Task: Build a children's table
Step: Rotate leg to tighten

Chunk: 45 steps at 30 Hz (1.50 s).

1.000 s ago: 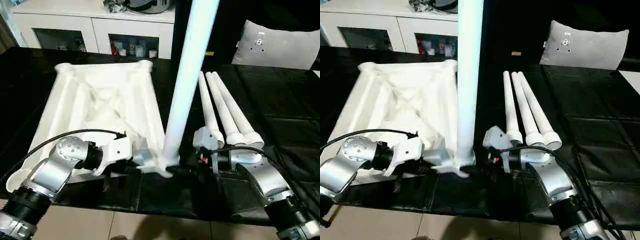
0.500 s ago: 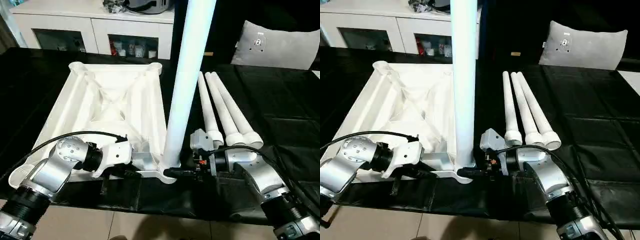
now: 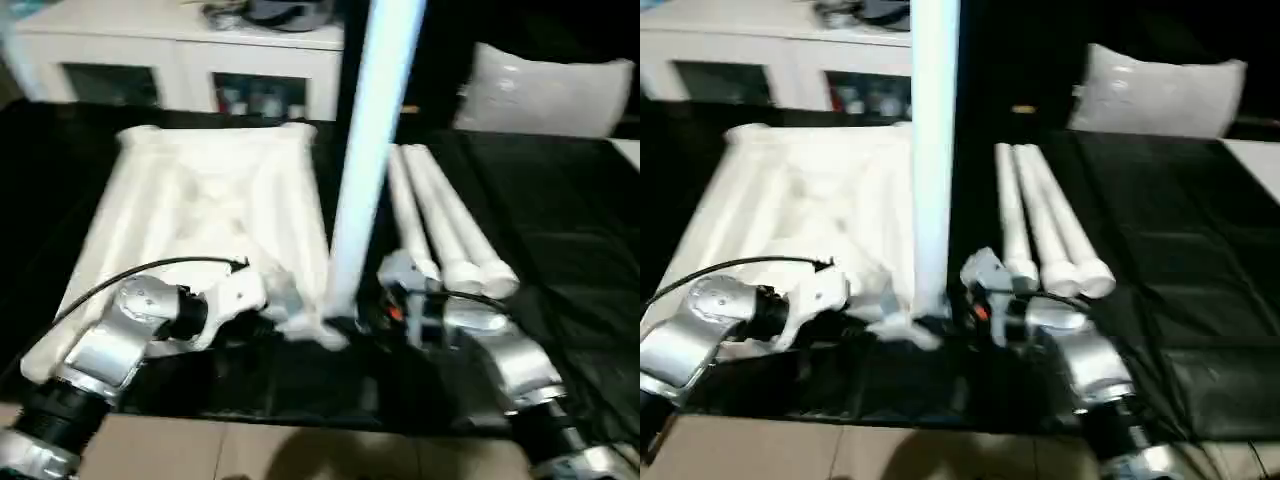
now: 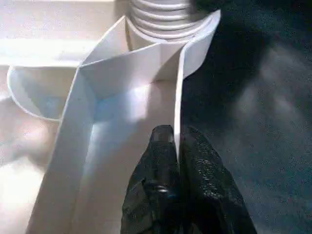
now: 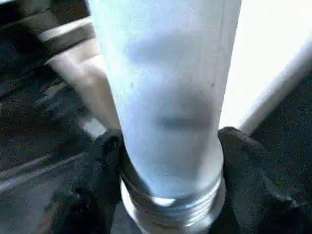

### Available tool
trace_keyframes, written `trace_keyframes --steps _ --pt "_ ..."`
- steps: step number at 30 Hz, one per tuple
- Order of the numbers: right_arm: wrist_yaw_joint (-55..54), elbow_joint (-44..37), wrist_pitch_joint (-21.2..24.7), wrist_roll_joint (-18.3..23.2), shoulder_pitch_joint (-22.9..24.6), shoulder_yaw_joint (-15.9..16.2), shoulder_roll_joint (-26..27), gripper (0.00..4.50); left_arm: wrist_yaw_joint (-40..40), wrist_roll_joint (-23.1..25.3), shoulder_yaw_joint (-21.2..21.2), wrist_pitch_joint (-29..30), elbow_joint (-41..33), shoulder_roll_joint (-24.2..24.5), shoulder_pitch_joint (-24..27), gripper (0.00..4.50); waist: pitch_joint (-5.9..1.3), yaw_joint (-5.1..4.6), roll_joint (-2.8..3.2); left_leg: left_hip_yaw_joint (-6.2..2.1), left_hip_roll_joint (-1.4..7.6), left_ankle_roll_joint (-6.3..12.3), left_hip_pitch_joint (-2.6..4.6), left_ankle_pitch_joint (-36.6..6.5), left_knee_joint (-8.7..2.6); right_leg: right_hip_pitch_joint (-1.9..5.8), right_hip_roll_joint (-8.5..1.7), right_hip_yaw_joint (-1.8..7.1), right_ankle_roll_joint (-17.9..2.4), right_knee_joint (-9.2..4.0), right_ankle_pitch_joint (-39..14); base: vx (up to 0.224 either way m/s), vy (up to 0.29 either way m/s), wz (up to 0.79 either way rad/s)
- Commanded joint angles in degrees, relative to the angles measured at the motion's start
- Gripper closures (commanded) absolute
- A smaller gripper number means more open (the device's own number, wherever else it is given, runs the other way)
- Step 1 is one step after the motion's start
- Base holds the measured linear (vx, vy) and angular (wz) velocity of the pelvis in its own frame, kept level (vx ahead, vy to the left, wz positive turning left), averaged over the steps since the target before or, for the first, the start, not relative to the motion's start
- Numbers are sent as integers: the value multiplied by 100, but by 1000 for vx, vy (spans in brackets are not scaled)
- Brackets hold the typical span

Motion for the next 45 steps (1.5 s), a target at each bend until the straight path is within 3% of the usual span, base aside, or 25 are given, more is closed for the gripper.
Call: trace_keyframes --steps 1,2,4,7,10,11,12,13,14,16,22,23,28,30,34,38,41,45 --pt "-541 425 245 50 -49 169 388 185 576 -94 175 283 -493 -380 -222 450 -313 -9 31 -130 171 -167 -9 -1877 -433 240 -499 152 -449 -595 -3821 0 0 0" --pt "-892 586 240 62 -113 55 576 185 818 -29 197 457 -515 -595 -272 450 -319 -37 4 -133 155 -86 9 -1901 -410 219 -493 140 -365 -637 -3916 0 0 0" --pt "-1410 836 183 63 -216 -101 856 185 1291 78 245 677 -495 -1027 -376 450 -334 -74 7 -114 168 -16 32 -1834 -401 186 -471 158 -469 -632 -3625 0 0 0" --pt "-1929 1048 142 -8 -323 -288 1170 185 2058 226 268 910 -456 -1644 -510 450 -338 -72 34 -131 185 26 44 -1988 -425 194 -433 110 -495 -640 -3366 0 0 0" --pt "-2003 1108 -47 56 -380 -507 1338 185 2215 314 142 1042 -561 -1808 -532 450 -352 -76 55 -134 197 46 21 -2048 -440 201 -435 138 -557 -598 -3077 0 0 0" --pt "-2006 1106 -105 79 -395 -556 1361 129 2204 329 111 1071 -597 -1798 -530 450 -360 -62 29 -122 181 96 8 -2007 -436 209 -441 155 -603 -591 -2969 0 0 0" --pt "-2022 1102 -111 86 -403 -579 1362 129 2185 336 98 1071 -610 -1769 -529 450 -362 -55 33 -121 181 111 -6 -1944 -440 220 -445 165 -619 -581 -2908 0 0 0" --pt "-2003 1078 -157 77 -413 -576 1304 115 2113 337 79 998 -615 -1657 -521 450 -365 -46 61 -120 184 131 -21 -1860 -446 229 -450 179 -655 -561 -2777 0 0 0" --pt "-1959 1043 -157 77 -407 -573 1255 109 2043 337 75 957 -605 -1573 -511 450 -376 -56 52 -131 188 134 -50 -1799 -456 255 -447 178 -681 -536 -2655 0 0 0" --pt "-1889 1001 -176 60 -403 -553 1179 86 1954 345 79 908 -574 -1475 -505 450 -392 -45 57 -110 199 148 -36 -1654 -446 246 -439 201 -789 -506 -2366 0 0 0" --pt "-1408 572 -439 -32 -280 -563 731 34 1641 323 128 719 -449 -1103 -456 450 -435 20 64 -71 212 250 -66 -1048 -423 317 -431 233 -1133 -380 -1379 0 0 0" --pt "-1221 440 -529 -22 -239 -560 562 19 1541 288 131 636 -416 -979 -434 450 -445 46 53 -71 212 290 -75 -875 -417 342 -431 228 -1175 -360 -1188 0 0 0" --pt "40 -103 -680 40 -93 -306 -333 3 844 146 72 89 -248 -425 -329 450 -460 127 74 -51 228 465 -83 -543 -387 326 -411 231 -1274 -290 -720 0 0 0" --pt "680 -281 -715 64 -91 -152 -759 3 376 110 -11 -325 -164 -119 -279 450 -425 164 76 -46 225 464 -58 -833 -399 315 -411 219 -1233 -348 -1098 0 0 0" --pt "1149 -319 -701 91 -158 -60 -1035 3 -173 -5 -146 -673 -174 174 -200 450 -410 218 77 -42 247 323 -18 -1090 -416 275 -434 233 -1139 -387 -1622 0 0 0" --pt "2030 -361 -910 46 -226 339 -1431 3 -1045 -32 -462 -1428 -44 737 -146 450 -408 295 85 -38 269 265 7 -1203 -429 252 -426 240 -1163 -373 -1585 0 0 0" --pt "2410 -295 -961 66 -278 495 -1498 3 -1407 -34 -528 -1693 58 911 -186 450 -396 366 82 -38 281 222 22 -1276 -446 242 -434 245 -1143 -374 -1652 0 0 0" --pt "2641 -217 -993 36 -323 574 -1496 42 -1612 -46 -544 -1834 114 985 -228 450 -401 369 52 -44 283 120 6 -1309 -460 277 -455 252 -1119 -356 -1740 0 0 0"
